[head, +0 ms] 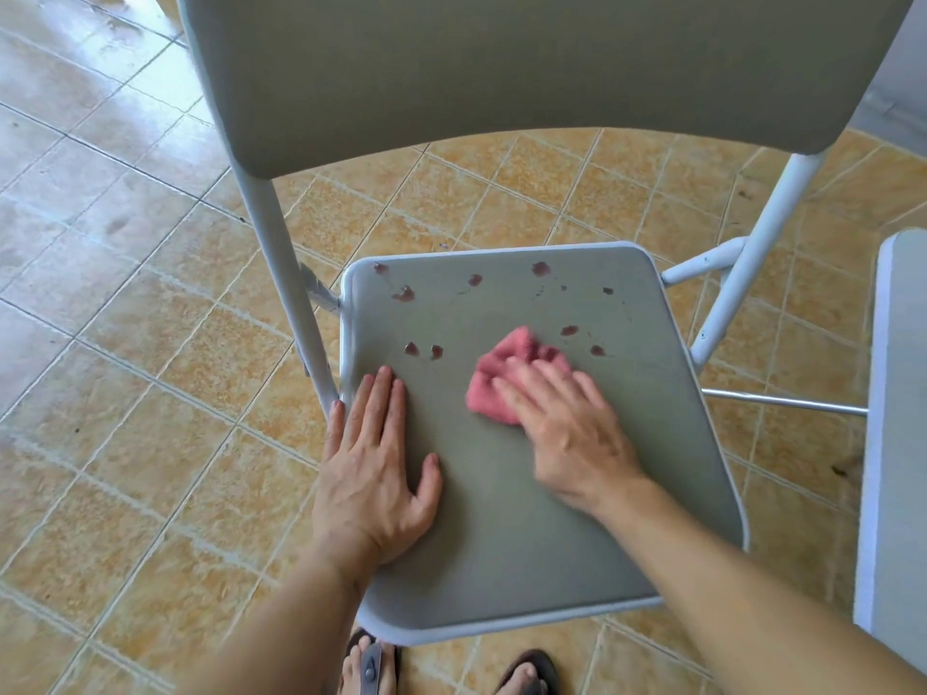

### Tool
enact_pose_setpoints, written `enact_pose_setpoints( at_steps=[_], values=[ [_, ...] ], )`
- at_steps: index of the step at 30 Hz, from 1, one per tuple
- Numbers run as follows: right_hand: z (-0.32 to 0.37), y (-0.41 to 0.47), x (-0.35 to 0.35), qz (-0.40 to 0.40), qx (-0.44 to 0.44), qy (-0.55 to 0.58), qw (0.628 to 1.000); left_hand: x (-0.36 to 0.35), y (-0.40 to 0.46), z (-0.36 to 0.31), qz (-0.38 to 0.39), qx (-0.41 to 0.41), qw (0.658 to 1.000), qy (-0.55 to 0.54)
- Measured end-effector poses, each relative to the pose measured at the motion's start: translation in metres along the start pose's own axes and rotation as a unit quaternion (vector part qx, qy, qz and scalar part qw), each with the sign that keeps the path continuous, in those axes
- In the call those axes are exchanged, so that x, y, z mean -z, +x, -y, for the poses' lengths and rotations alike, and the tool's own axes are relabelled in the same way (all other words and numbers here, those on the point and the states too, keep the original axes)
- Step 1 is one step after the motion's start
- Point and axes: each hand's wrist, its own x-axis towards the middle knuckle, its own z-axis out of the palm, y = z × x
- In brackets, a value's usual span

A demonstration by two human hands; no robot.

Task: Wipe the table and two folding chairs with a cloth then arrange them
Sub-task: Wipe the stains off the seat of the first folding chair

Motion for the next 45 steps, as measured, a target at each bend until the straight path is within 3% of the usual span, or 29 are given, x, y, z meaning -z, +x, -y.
enact_pose_setpoints(
  at_steps=[4, 7, 9, 12, 15, 17, 19, 23, 25, 27, 30, 35, 37, 40, 45],
  values=[
    [-0.071, -0.015, 0.014, -0.010, -0.175, -0.018, 0.984, 0.004, 0.000, -0.001, 0.010, 0.005, 1.000, -0.007],
    [-0.061, -0.005, 0.018, -0.067, -0.241, 0.041, 0.967, 0.004, 0.001, 0.000, 0.012, 0.005, 1.000, -0.018],
    [-0.023, 0.017, 0.016, -0.100, -0.199, 0.093, 0.970, 0.005, 0.001, 0.001, 0.008, 0.006, 1.000, -0.025],
    [0.044, 0.057, 0.009, -0.086, -0.045, 0.147, 0.984, 0.003, 0.001, 0.003, 0.003, 0.025, 0.999, -0.044],
    [0.080, 0.085, 0.004, -0.046, 0.085, 0.107, 0.990, -0.001, 0.001, 0.004, 0.000, 0.040, 0.998, -0.051],
    [0.067, 0.092, 0.002, -0.026, 0.127, 0.059, 0.990, -0.002, 0.001, 0.004, 0.002, 0.036, 0.998, -0.047],
    [0.033, 0.088, 0.002, -0.017, 0.088, 0.032, 0.995, -0.001, 0.001, 0.003, 0.003, 0.036, 0.998, -0.043],
    [-0.029, 0.069, 0.012, -0.030, -0.130, 0.021, 0.991, 0.002, 0.002, -0.001, 0.006, 0.042, 0.999, -0.028],
    [-0.027, 0.070, 0.019, -0.060, -0.189, 0.046, 0.979, 0.008, 0.009, -0.006, -0.004, 0.047, 0.998, -0.030],
    [-0.007, 0.085, 0.029, -0.103, -0.184, 0.120, 0.970, 0.012, 0.023, -0.009, -0.019, 0.041, 0.998, -0.043],
    [0.037, 0.118, 0.040, -0.112, -0.080, 0.184, 0.973, 0.011, 0.039, -0.004, -0.010, 0.000, 0.999, -0.037],
    [0.081, 0.173, 0.034, 0.072, 0.072, 0.105, 0.989, 0.002, 0.043, 0.010, -0.004, -0.023, 1.000, -0.021],
    [0.080, 0.179, 0.027, 0.099, 0.072, 0.072, 0.990, 0.001, 0.044, 0.010, -0.005, -0.024, 1.000, -0.019],
    [0.062, 0.172, 0.019, 0.080, 0.042, 0.038, 0.995, 0.001, 0.045, 0.011, -0.008, -0.023, 0.999, -0.026],
    [-0.024, 0.131, 0.019, 0.026, -0.145, 0.020, 0.989, 0.001, 0.047, 0.011, -0.009, -0.021, 0.999, -0.034]
  ],
)
